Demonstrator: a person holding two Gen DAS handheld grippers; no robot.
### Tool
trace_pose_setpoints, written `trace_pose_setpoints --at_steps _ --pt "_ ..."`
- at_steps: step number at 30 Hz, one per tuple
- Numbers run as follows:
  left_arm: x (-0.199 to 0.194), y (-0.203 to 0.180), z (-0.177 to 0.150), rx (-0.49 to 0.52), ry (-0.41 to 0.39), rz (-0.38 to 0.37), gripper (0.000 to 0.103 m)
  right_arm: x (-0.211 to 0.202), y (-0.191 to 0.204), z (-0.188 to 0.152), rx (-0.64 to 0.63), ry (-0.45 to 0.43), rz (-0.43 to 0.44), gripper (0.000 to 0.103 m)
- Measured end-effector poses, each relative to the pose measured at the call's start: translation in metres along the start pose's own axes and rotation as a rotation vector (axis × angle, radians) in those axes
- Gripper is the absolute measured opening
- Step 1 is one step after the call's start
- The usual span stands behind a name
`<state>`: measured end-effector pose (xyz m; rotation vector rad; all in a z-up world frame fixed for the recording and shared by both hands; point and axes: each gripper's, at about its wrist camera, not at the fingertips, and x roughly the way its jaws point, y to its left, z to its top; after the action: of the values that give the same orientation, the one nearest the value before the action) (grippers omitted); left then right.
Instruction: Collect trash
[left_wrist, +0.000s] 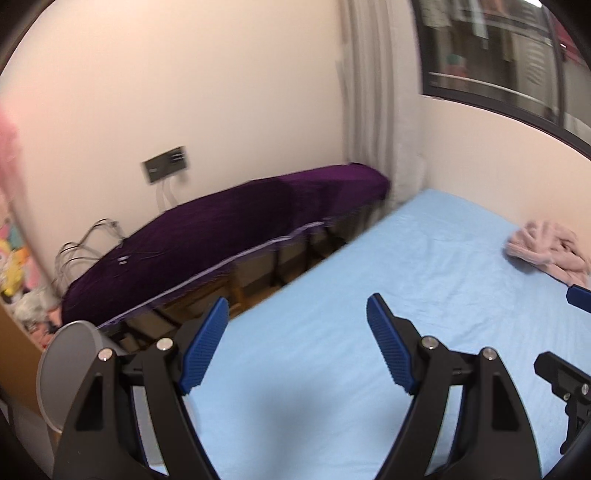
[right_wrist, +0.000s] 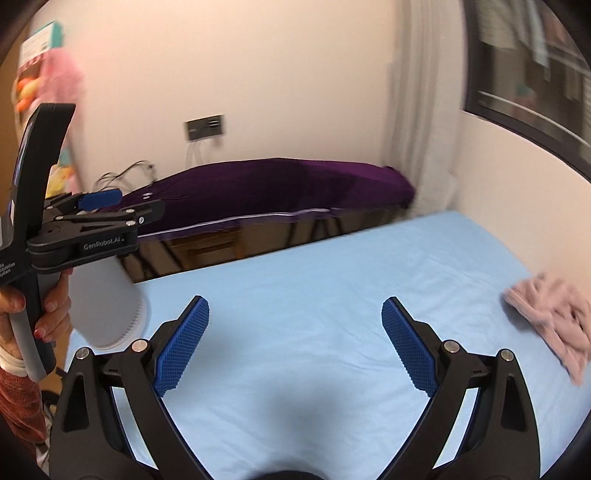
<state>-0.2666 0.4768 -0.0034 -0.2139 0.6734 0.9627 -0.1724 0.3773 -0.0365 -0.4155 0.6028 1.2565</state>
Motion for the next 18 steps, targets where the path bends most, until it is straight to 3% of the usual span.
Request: trace_pose_setpoints --at_steps 10,18 --pt "0.011 -0.178 -0.026 0.172 0.056 -0.272 0.077 -0.095 -0.15 -0.098 0.307 0.016 -0.333 0.091" --pt "-0.019 -0.285 -0.054 0.282 0.075 -0.4 0.077 -0.177 -0.22 -0.167 0.464 0.054 -0.591 0.091"
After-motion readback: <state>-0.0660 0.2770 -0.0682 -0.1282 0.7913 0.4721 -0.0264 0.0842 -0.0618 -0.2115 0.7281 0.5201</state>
